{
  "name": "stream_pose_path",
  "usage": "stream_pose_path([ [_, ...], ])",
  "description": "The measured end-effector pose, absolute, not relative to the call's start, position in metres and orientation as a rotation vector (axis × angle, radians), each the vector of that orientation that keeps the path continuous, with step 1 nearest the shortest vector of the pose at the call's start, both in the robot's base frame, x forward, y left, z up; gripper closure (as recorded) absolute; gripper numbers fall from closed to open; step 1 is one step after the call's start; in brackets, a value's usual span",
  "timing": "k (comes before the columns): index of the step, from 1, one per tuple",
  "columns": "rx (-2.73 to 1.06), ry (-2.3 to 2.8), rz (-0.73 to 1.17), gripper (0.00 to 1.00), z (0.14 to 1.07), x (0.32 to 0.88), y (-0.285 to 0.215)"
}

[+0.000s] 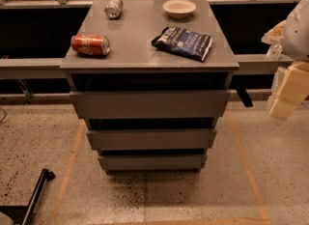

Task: Open top drawer

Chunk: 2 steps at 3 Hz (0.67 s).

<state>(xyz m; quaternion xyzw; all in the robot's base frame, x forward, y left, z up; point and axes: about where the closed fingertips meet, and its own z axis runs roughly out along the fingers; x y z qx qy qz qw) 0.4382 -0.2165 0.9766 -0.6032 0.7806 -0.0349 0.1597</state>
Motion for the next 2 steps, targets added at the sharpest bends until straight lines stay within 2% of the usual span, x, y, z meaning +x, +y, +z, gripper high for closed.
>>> stream_pose_path([
  [2, -1.722, 2.195, -0.04, 0.0, 0.964, 0.453, -0.213],
])
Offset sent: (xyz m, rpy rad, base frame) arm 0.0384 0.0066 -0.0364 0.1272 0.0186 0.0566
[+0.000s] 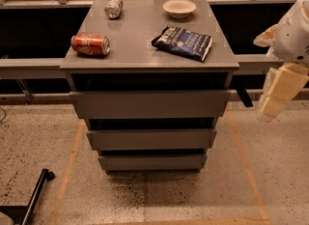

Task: Open top drawer

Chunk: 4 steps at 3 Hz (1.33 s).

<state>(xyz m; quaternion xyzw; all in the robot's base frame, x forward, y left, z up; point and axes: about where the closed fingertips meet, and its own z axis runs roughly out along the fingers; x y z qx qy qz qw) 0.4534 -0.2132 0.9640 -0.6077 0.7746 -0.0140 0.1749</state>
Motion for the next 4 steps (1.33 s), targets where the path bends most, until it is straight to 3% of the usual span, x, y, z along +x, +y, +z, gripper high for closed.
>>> stream_pose_path([
  [2, -1.723, 2.12, 0.11, 0.0, 0.919, 0.514, -0.189],
  [4, -1.713, 2.153, 0.146, 0.0, 0.9, 0.515, -0.179],
])
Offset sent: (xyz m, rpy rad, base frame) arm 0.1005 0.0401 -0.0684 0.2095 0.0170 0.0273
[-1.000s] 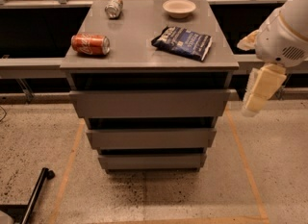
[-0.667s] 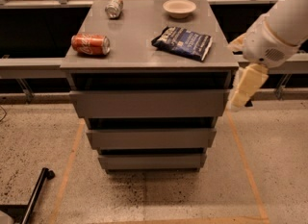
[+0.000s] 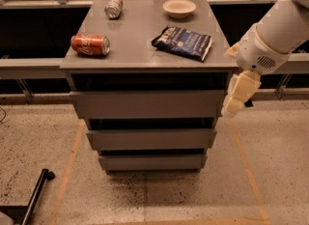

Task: Open top drawer

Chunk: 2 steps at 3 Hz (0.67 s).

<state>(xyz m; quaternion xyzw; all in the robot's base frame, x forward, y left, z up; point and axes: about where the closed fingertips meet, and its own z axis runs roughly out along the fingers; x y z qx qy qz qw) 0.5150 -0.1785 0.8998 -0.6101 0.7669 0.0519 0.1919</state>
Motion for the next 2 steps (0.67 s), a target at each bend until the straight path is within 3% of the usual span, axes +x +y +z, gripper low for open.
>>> stream_pose_path([
  [2, -1.787, 2.129, 0.24, 0.0, 0.827, 0.556, -0.122],
])
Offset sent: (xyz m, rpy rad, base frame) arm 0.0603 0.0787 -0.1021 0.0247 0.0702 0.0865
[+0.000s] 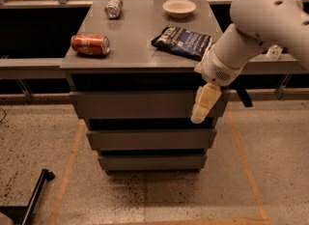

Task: Open top drawer

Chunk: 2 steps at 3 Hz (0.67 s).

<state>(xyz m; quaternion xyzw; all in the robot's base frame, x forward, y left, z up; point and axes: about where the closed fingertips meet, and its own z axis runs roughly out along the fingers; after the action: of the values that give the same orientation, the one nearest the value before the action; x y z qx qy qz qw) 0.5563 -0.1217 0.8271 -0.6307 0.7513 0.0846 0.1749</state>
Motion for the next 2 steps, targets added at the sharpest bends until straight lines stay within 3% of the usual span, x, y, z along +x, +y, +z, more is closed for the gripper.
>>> stream_pose_path([
  [2, -1.805, 2.068, 0.328, 0.0, 0.77, 0.597, -0.077],
])
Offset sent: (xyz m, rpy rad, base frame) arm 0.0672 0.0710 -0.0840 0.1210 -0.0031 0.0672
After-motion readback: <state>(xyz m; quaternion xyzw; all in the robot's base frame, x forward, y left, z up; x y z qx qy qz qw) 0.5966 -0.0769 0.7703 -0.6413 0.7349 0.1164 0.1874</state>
